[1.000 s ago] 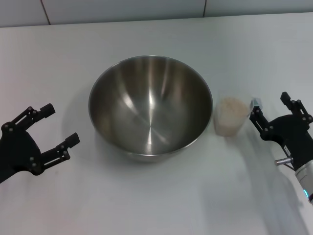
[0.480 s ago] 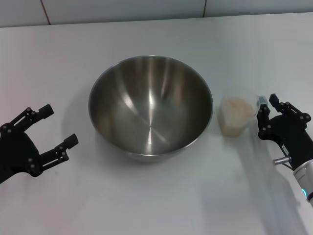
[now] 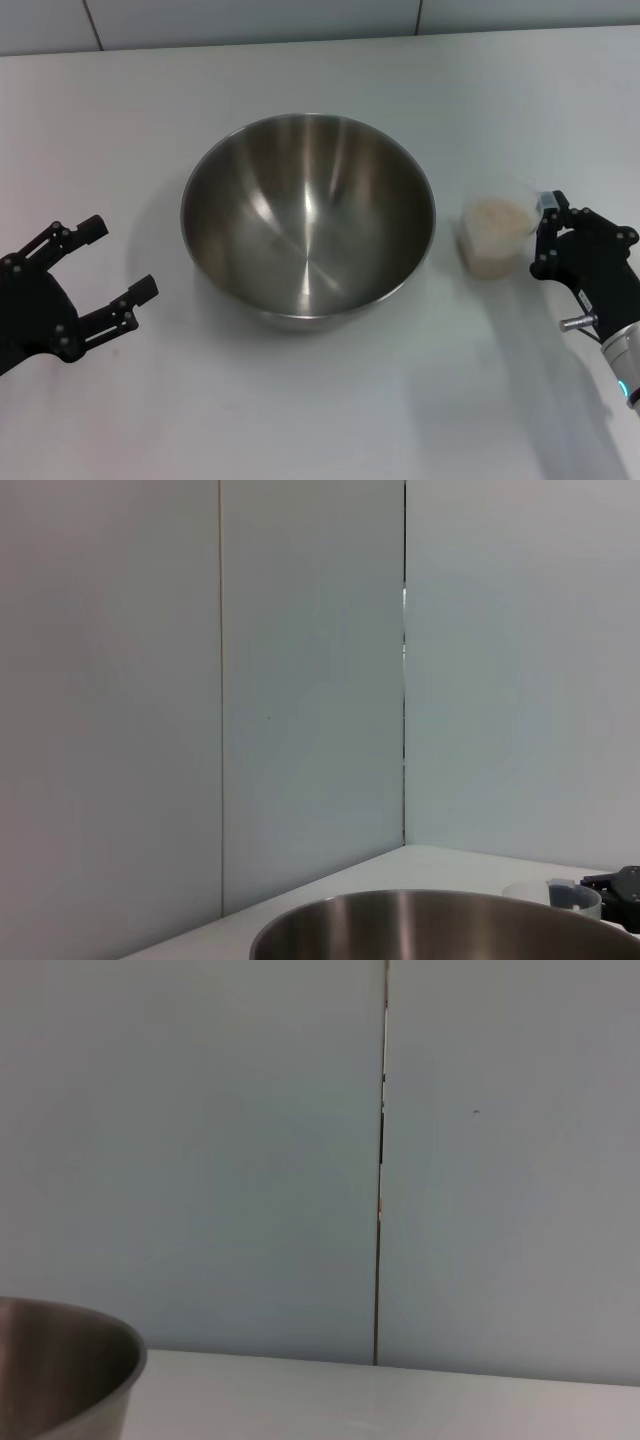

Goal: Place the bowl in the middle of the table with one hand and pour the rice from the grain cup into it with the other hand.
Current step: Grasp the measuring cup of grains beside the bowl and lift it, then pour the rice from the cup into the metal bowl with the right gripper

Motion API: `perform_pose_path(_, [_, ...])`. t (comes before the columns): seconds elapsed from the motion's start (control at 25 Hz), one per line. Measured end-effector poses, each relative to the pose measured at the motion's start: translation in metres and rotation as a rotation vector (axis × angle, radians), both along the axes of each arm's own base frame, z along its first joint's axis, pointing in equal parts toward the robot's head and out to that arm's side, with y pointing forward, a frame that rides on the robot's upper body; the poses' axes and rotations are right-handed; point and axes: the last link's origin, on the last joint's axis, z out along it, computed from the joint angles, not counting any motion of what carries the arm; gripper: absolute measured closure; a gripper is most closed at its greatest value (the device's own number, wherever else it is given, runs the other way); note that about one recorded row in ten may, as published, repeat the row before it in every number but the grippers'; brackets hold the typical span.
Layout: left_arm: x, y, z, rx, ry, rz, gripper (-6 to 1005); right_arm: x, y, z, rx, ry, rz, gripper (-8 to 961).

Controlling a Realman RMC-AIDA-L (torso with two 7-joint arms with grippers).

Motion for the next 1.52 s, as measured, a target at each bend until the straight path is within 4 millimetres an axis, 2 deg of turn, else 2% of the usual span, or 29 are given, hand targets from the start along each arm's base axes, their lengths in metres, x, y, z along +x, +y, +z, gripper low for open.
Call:
perform_pose_path(0.2, [0.000, 0.000, 0.000, 0.000, 0.000, -0.001, 125, -0.003, 0.000, 0.005, 0.033, 0.009, 0.019, 919])
perform_pose_path(0.36, [0.000, 0.000, 0.000, -0.001, -0.001, -0.001, 125, -0.007, 0.003, 0.018, 0.114, 0.043, 0.050, 919])
perform_pose_path(0.64, [0.001, -0.001, -0.001, -0.008, 0.003, -0.008, 125, -0.019, 0.018, 0.051, 0.279, 0.068, 0.155, 919])
perform_pose_path(0.8, [0.001, -0.002, -0.002, -0.011, 0.004, -0.012, 126, -0.026, 0.033, 0.059, 0.307, 0.063, 0.194, 920])
perform_pose_path(1.04, [0.001, -0.005, -0.005, -0.042, 0.022, -0.031, 126, -0.030, 0.050, 0.061, 0.278, 0.072, 0.219, 920])
perform_pose_path(1.52, [-0.002, -0.007, -0.007, -0.087, 0.083, -0.054, 126, -0.034, 0.062, 0.057, 0.243, 0.063, 0.217, 920])
